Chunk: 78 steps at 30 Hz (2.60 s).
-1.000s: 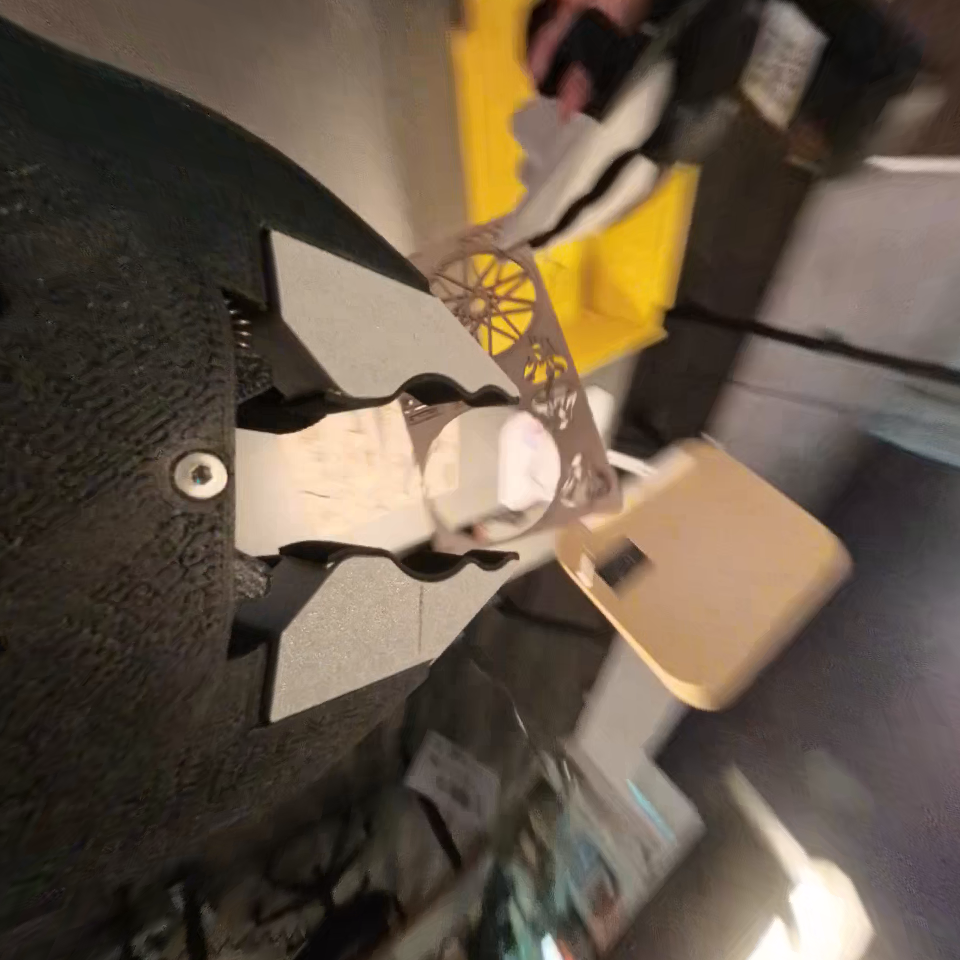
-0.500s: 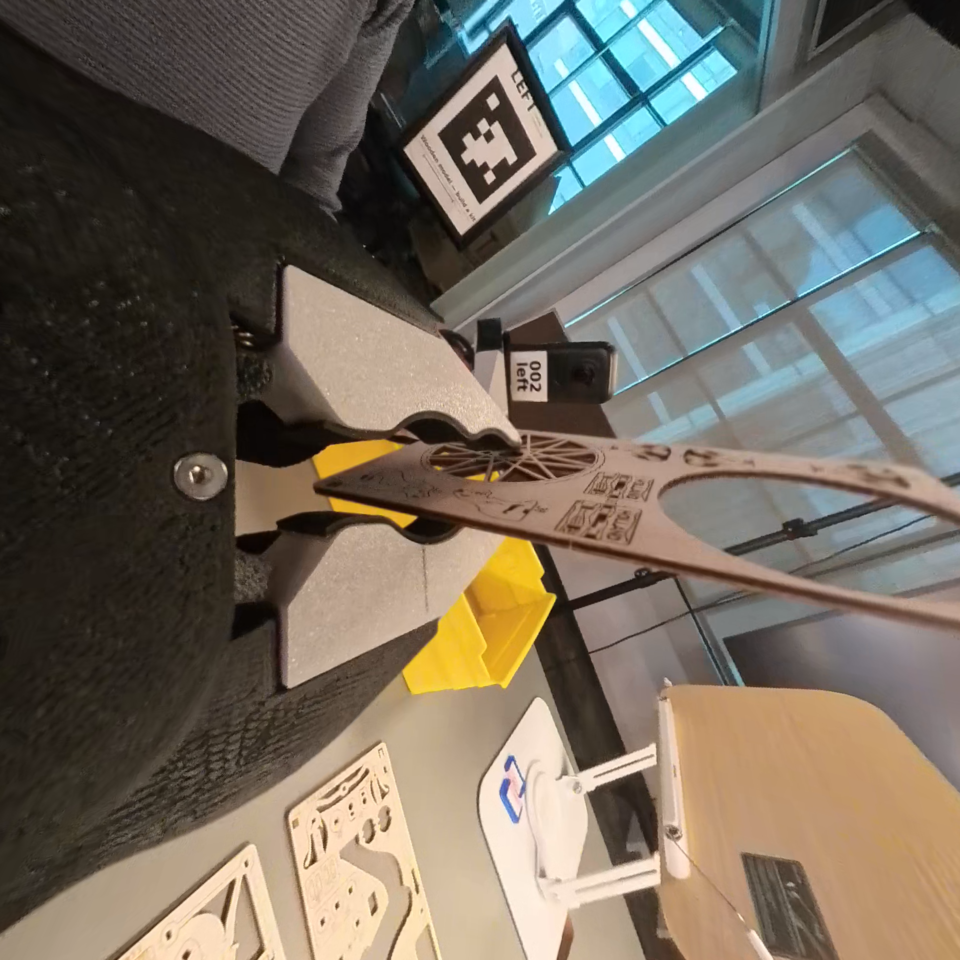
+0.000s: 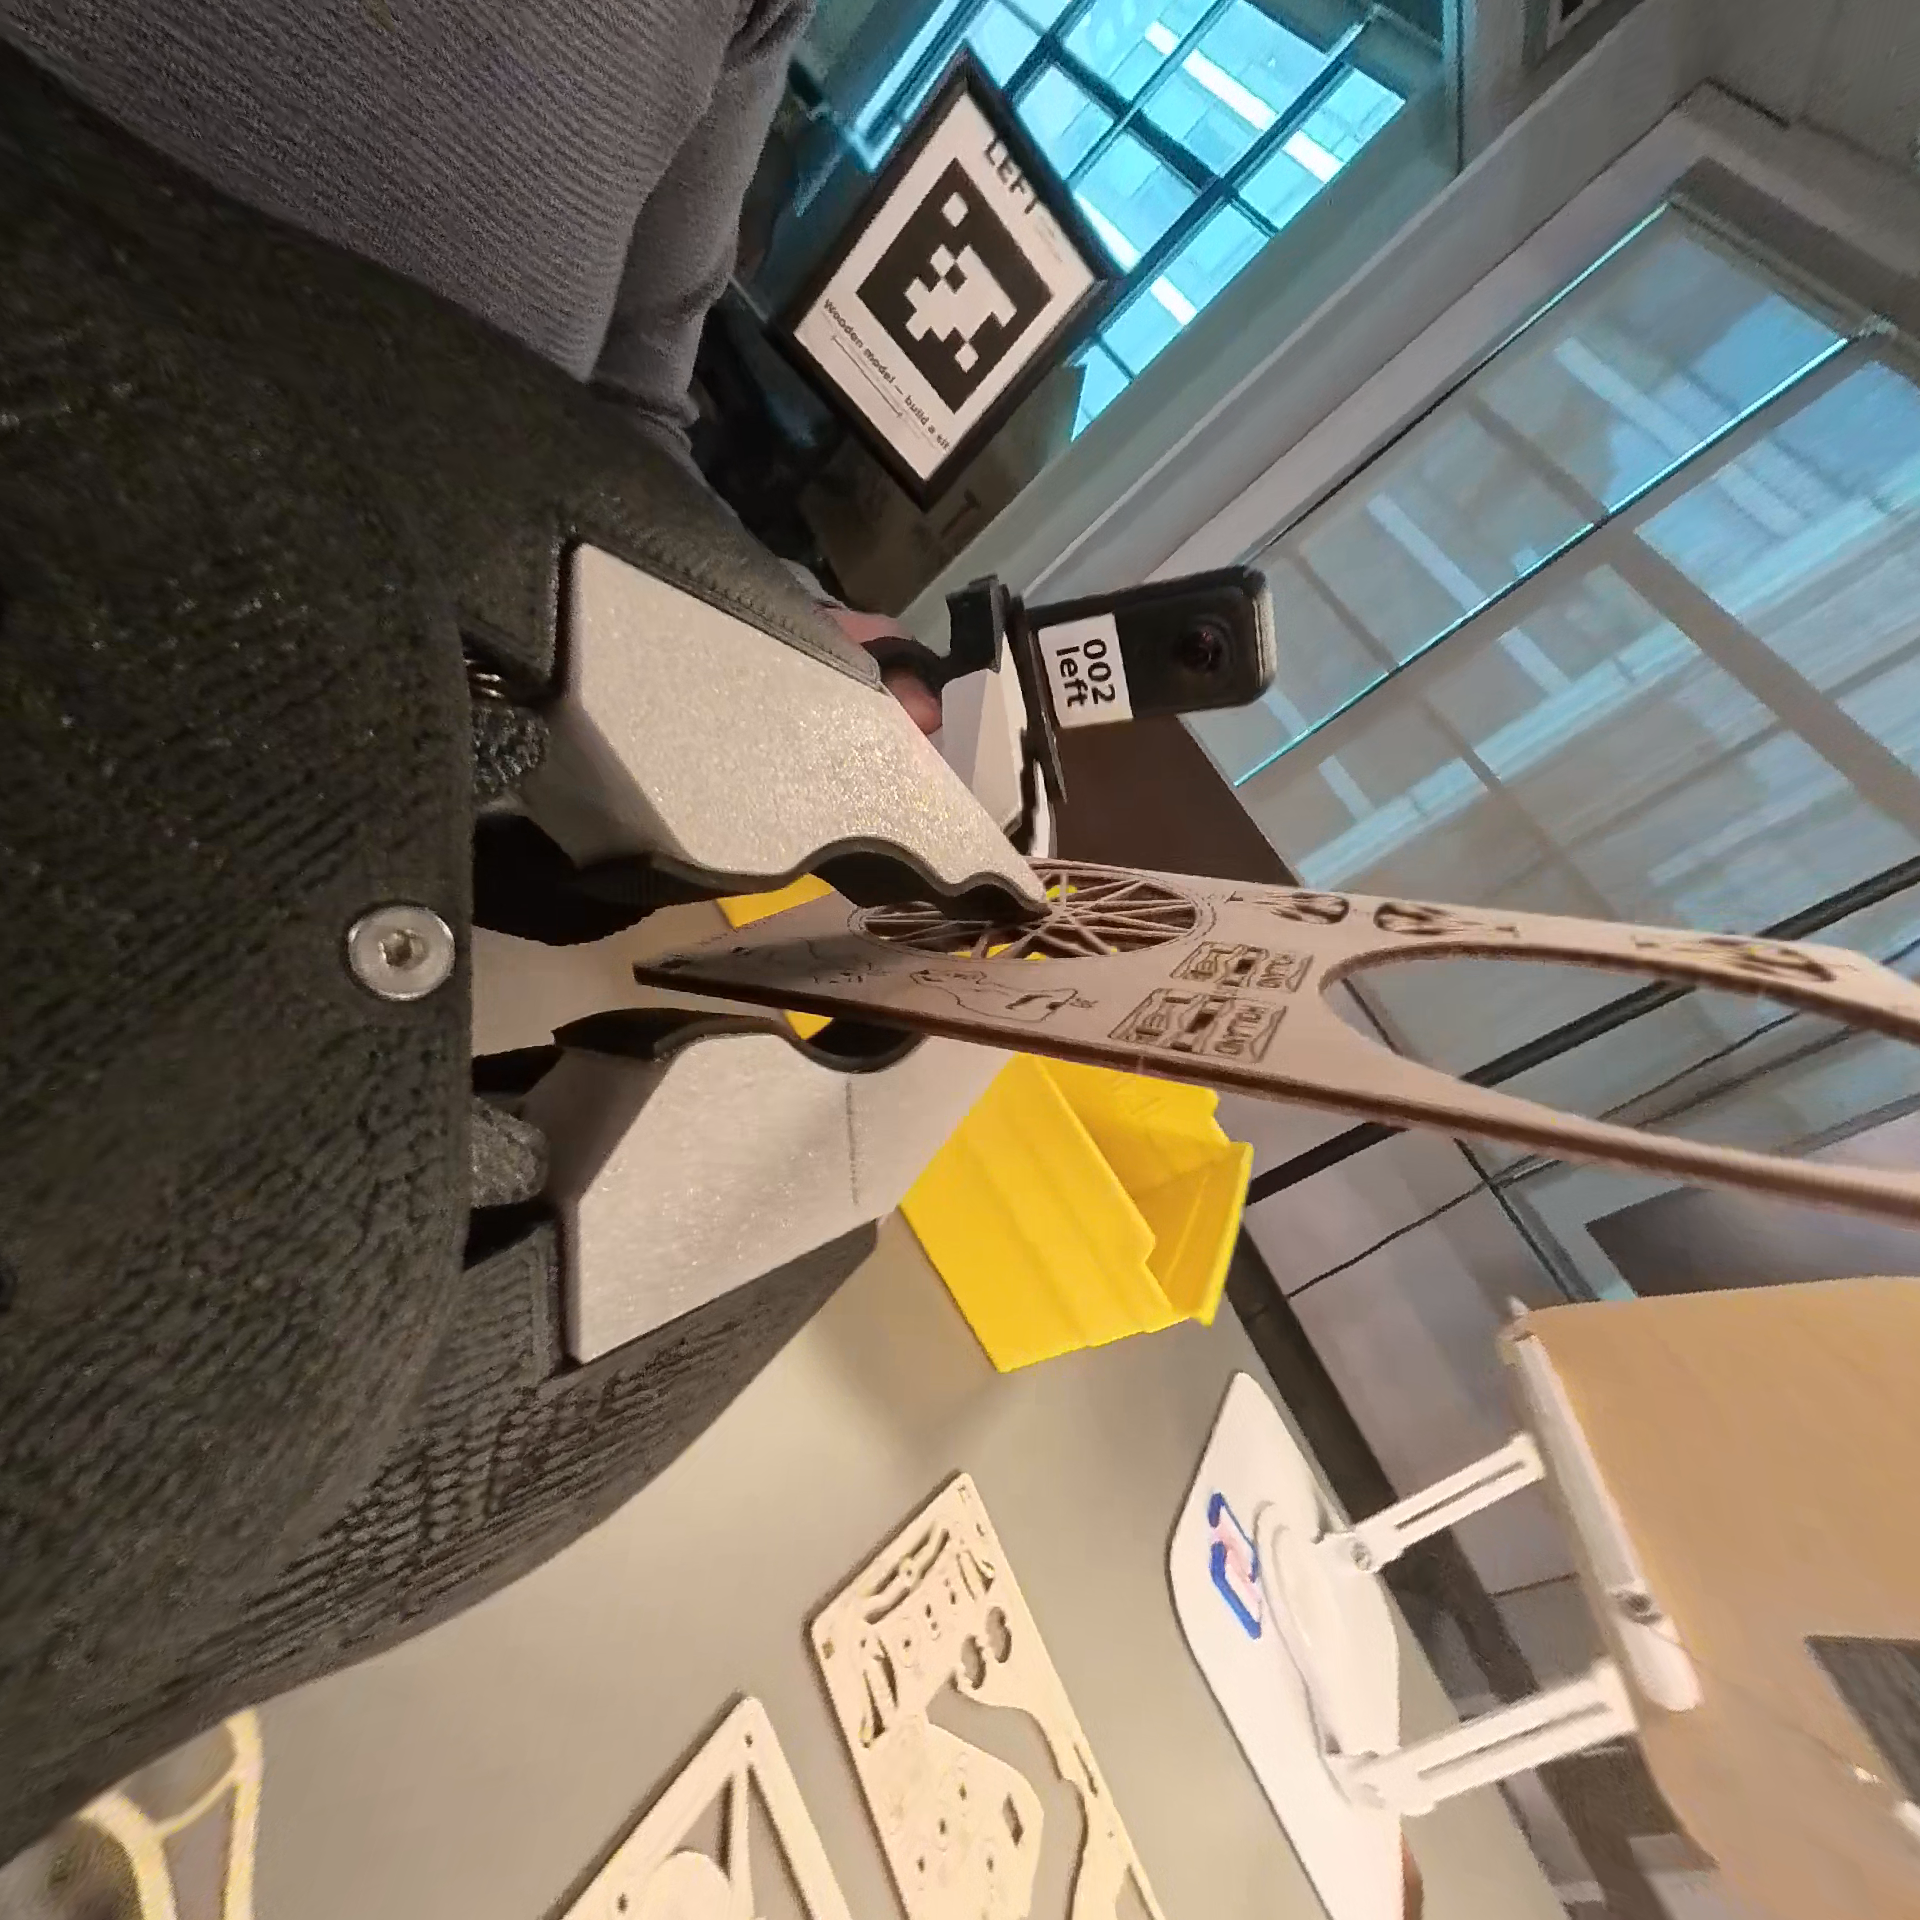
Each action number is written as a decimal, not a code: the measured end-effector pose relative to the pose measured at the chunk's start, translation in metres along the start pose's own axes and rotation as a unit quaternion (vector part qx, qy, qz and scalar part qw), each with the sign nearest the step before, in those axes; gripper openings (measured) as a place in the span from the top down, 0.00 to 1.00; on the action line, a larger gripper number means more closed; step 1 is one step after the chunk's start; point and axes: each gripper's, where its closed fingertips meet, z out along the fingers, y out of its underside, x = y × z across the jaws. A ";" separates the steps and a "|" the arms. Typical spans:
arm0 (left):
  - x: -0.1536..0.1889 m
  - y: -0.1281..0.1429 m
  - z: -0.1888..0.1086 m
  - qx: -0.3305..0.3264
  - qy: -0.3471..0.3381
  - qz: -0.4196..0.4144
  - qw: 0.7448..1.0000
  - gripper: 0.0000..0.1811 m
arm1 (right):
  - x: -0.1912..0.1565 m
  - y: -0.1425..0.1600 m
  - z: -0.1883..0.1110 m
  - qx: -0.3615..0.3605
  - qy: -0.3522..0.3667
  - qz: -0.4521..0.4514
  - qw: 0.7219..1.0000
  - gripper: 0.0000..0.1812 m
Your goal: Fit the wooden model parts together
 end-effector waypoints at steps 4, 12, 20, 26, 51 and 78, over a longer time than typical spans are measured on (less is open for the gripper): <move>0.002 0.017 -0.001 -0.014 -0.003 -0.014 1.000 0.99 | 0.001 0.017 -0.006 0.011 -0.024 0.051 0.998 0.95; -0.006 0.050 -0.003 -0.013 -0.029 -0.029 0.999 0.98 | 0.009 0.048 -0.012 0.005 0.001 0.078 0.997 0.98; 0.005 0.044 -0.007 0.021 0.022 -0.063 0.998 0.97 | -0.010 0.042 -0.014 0.027 -0.054 0.056 0.997 1.00; 0.010 0.049 -0.002 -0.018 0.029 -0.091 0.995 0.95 | -0.010 0.040 -0.019 0.045 -0.074 0.072 0.994 1.00; 0.004 0.052 0.001 -0.024 -0.021 -0.017 0.999 0.99 | 0.026 0.052 -0.015 0.034 0.019 0.093 0.995 0.88; -0.081 0.019 -0.225 -0.025 -0.245 -0.213 0.946 0.99 | -0.020 -0.010 -0.084 0.114 0.054 -0.077 0.989 0.82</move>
